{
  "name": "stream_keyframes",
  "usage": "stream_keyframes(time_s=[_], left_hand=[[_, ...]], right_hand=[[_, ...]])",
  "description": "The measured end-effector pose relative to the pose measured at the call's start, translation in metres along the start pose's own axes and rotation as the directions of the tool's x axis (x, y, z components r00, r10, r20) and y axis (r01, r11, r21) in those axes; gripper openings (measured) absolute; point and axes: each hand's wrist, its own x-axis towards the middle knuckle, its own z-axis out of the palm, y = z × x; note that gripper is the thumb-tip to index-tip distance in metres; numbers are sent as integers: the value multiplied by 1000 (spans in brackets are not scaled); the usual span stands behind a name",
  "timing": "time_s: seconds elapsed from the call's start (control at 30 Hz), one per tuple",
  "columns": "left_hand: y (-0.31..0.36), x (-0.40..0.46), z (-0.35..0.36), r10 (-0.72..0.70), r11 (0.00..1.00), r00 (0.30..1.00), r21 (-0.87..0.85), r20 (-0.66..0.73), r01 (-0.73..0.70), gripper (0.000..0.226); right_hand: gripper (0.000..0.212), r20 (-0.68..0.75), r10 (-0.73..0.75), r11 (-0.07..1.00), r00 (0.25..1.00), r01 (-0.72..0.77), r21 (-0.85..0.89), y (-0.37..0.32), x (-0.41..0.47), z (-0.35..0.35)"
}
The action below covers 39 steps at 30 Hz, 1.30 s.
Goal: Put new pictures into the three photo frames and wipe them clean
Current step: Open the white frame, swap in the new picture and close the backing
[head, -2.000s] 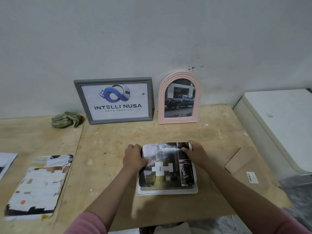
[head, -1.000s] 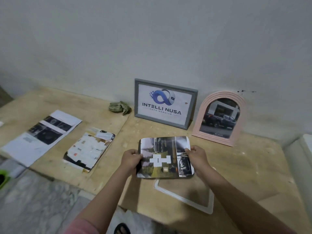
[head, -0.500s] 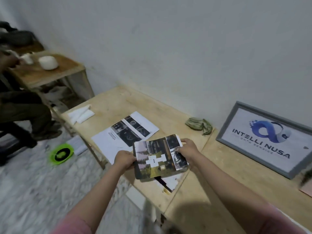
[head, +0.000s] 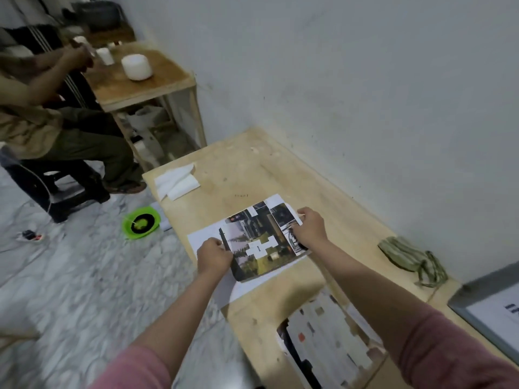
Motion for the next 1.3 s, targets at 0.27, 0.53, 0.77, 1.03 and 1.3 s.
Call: stream_keyframes(time_s=[0.27,0.53,0.77,1.03,1.3], left_hand=[[-7,26,26,97,990,995,104,-39,-93,15],[-13,9,32,169,891,985,434,-34,-138,23],[-16,-51,39,310,844,950,452,25,-287,36],[-17,-129,66,147,770,941,561,306,-303,61],[-26,-144,84,169,768,895,515,412,-382,47]], right_hand=[[34,119,-131,959,984,156,-236,14,37,32],[33,78,-164,877,983,181,-445,27,30,32],[38,90,-180,885,979,201,-419,47,-4,6],[52,153,18,852,988,64,-520,109,-79,-54],[67,164,136,813,977,-16,-582,130,-112,-63]])
